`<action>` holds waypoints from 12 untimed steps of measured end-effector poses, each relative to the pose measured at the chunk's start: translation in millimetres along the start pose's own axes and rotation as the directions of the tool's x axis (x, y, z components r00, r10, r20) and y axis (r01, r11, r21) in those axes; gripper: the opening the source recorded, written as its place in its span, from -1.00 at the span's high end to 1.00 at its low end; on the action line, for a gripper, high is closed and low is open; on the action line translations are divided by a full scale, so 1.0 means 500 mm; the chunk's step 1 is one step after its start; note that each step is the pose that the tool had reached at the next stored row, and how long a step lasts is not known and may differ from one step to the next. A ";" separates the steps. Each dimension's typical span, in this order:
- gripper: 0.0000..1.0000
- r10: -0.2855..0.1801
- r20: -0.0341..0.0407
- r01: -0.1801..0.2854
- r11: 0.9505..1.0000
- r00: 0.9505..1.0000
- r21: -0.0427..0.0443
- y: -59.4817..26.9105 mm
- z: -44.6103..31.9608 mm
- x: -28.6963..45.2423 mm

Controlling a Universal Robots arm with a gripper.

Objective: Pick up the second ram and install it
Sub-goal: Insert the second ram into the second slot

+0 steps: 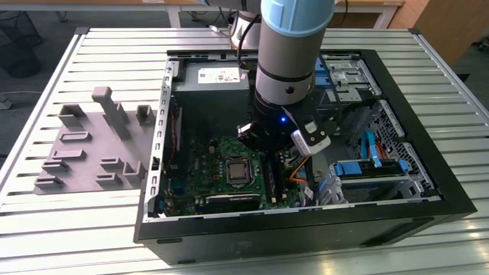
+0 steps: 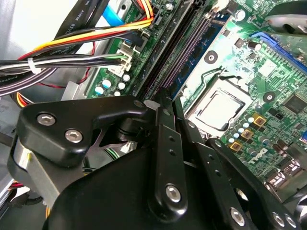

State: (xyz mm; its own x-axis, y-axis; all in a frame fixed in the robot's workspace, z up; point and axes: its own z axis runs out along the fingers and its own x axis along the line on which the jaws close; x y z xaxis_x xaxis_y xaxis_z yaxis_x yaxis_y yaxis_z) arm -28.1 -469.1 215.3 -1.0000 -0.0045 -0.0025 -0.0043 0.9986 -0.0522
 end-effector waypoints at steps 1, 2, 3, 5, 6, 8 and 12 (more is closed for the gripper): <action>0.73 0.000 0.000 0.000 1.000 1.000 0.000 0.000 0.001 0.000; 0.73 0.000 0.000 0.000 1.000 1.000 0.000 0.000 0.001 0.000; 0.73 0.000 0.000 0.000 1.000 1.000 0.000 0.000 0.001 0.000; 0.73 0.000 0.000 0.000 1.000 1.000 0.000 0.000 0.001 0.000; 0.73 0.000 -0.001 0.000 1.000 1.000 0.000 0.000 0.002 -0.001; 0.73 0.000 -0.003 0.000 1.000 1.000 0.000 0.000 0.002 -0.002; 0.73 0.000 -0.006 0.000 1.000 1.000 0.000 0.000 0.002 -0.004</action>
State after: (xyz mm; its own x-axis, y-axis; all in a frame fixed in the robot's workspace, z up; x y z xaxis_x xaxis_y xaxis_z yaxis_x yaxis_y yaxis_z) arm -26.3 -469.0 214.3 -1.0000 -0.0043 0.0031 -0.0045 0.9986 -0.0521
